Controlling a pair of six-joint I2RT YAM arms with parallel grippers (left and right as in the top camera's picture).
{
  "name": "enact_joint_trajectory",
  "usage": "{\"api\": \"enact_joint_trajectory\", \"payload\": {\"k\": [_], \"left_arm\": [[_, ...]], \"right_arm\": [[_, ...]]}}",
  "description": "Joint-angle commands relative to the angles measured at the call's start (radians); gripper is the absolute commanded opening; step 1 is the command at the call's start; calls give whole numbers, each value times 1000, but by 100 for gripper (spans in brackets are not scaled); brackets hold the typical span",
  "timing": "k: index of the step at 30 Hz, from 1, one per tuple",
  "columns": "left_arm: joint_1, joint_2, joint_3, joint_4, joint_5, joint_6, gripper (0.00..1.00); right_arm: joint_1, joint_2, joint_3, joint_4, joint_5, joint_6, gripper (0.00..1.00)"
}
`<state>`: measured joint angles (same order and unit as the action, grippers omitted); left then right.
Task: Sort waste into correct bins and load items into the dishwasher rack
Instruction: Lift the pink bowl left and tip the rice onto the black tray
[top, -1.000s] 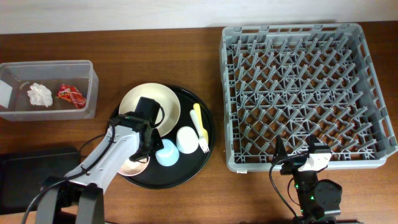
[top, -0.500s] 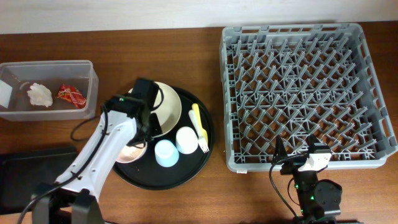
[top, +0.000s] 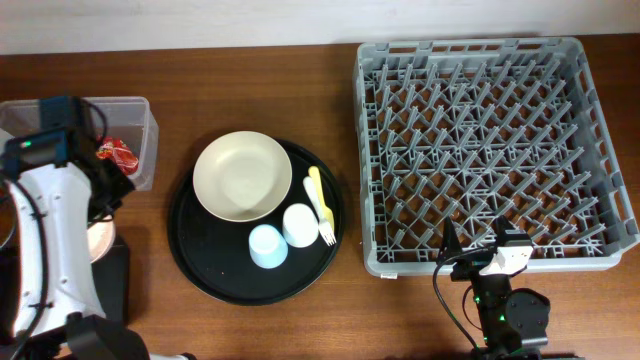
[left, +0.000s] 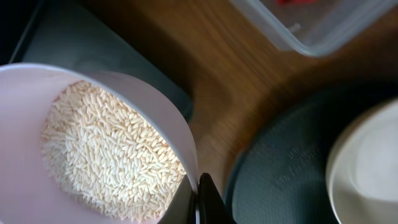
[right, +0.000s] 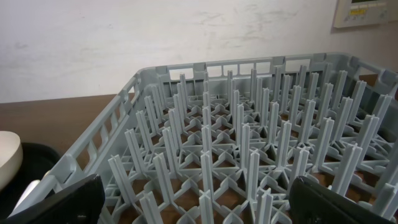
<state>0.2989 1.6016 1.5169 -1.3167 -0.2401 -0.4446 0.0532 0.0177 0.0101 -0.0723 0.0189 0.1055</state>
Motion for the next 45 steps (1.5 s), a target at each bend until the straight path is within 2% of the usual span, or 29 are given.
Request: {"api": "enact_joint_trajectory", "payload": {"k": [1, 4, 8, 13, 16, 19, 22, 26, 31, 33, 35, 41, 43, 45], "left_arm": [[79, -2, 21, 7, -19, 61, 0], [159, -3, 21, -16, 48, 81, 0], [320, -5, 21, -22, 284, 194, 1], [525, -69, 21, -53, 327, 204, 0], [563, -99, 21, -29, 350, 207, 0], [563, -101, 2, 36, 478, 238, 0], [573, -114, -48, 71, 482, 290, 0], [615, -226, -176, 108, 650, 380, 1], [640, -461, -470, 310, 684, 378, 0], [692, -498, -571, 433, 756, 323, 0], [748, -496, -625, 530, 868, 319, 0], [778, -381, -652, 693, 1093, 371, 0], [778, -304, -652, 731, 1094, 371, 0], [778, -196, -652, 787, 1179, 399, 1]], "right_arm": [[-3, -5, -5, -7, 16, 8, 98], [-3, -5, -5, -7, 16, 8, 98], [-3, -5, -5, -7, 16, 8, 98], [-3, -5, -5, -7, 16, 8, 98], [-3, -5, -5, -7, 16, 8, 98], [-3, -5, -5, -7, 16, 8, 98], [-3, -5, -5, -7, 16, 8, 98], [-3, -5, -5, -7, 16, 8, 98], [-3, -5, -5, -7, 16, 8, 98], [-3, -5, -5, -7, 16, 8, 98], [-3, -5, -5, -7, 16, 8, 98], [-3, -5, -5, -7, 16, 8, 98], [-3, -5, -5, -7, 16, 8, 98], [-3, -5, -5, -7, 16, 8, 98]]}}
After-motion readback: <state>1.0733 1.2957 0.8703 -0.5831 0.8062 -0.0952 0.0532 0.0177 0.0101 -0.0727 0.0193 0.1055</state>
